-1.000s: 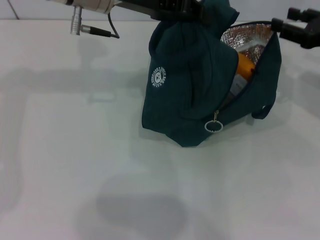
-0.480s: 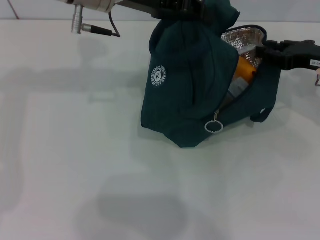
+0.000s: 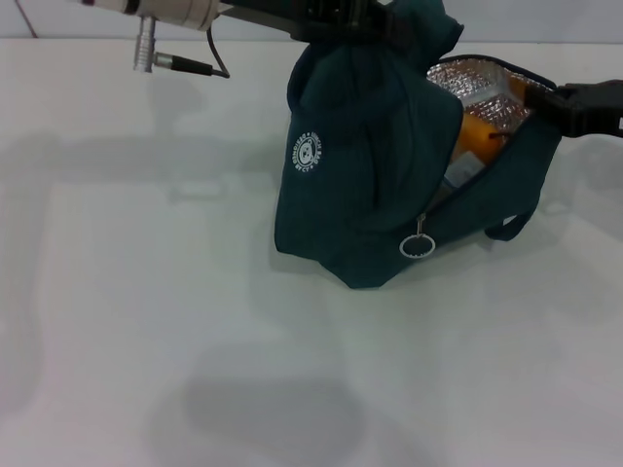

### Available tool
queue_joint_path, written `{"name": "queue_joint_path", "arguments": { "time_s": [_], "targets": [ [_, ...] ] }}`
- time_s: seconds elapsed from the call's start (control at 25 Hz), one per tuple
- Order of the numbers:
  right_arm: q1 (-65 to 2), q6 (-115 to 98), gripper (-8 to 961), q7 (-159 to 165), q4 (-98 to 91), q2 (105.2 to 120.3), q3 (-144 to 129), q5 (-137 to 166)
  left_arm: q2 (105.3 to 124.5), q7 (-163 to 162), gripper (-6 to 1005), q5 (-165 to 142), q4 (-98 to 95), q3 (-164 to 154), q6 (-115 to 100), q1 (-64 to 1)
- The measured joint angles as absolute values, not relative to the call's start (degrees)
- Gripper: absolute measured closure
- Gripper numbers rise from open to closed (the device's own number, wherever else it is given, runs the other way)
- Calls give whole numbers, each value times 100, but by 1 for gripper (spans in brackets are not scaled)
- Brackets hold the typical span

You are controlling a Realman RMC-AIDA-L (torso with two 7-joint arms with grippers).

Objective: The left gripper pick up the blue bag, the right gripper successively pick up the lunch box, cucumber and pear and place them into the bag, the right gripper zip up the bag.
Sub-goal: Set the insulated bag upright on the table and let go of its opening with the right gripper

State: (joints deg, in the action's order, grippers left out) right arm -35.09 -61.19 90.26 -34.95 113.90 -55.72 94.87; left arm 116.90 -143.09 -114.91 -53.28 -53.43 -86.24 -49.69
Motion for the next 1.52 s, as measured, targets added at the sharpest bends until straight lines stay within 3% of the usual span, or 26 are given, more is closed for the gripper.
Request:
{"name": "queue_joint_path", "arguments": {
  "time_s": [0.2, 0.4, 0.64, 0.96, 1.2, 1.52],
  "targets": [
    [-3358, -6463, 924, 8985, -3639, 11373, -5568, 9217, 11688, -14295, 964, -11489, -5317, -5343, -8634, -4890],
    [-3071, -6878, 924, 8970, -4041, 11361, -5564, 8941, 11699, -14228, 963, -11354, -5301, -5343, -8735, -4795],
    [-2821, -8359, 925, 8912, -4343, 11211, -4967, 8467, 11735, -14171, 963, -11292, -5299, -5354, -8915, -4632],
    [-2999, -9614, 925, 9026, -4165, 11139, -4152, 8478, 11797, -14042, 963, -11218, -5093, -5345, -9354, -4258],
    [-3557, -9559, 926, 9048, -3184, 10972, -4332, 8930, 11791, -14008, 956, -10546, -5079, -5343, -9592, -3853],
    [-3897, -9021, 926, 9076, -2983, 11104, -5040, 9088, 11787, -13723, 949, -10428, -4613, -5352, -9615, -3761]
  ]
}}
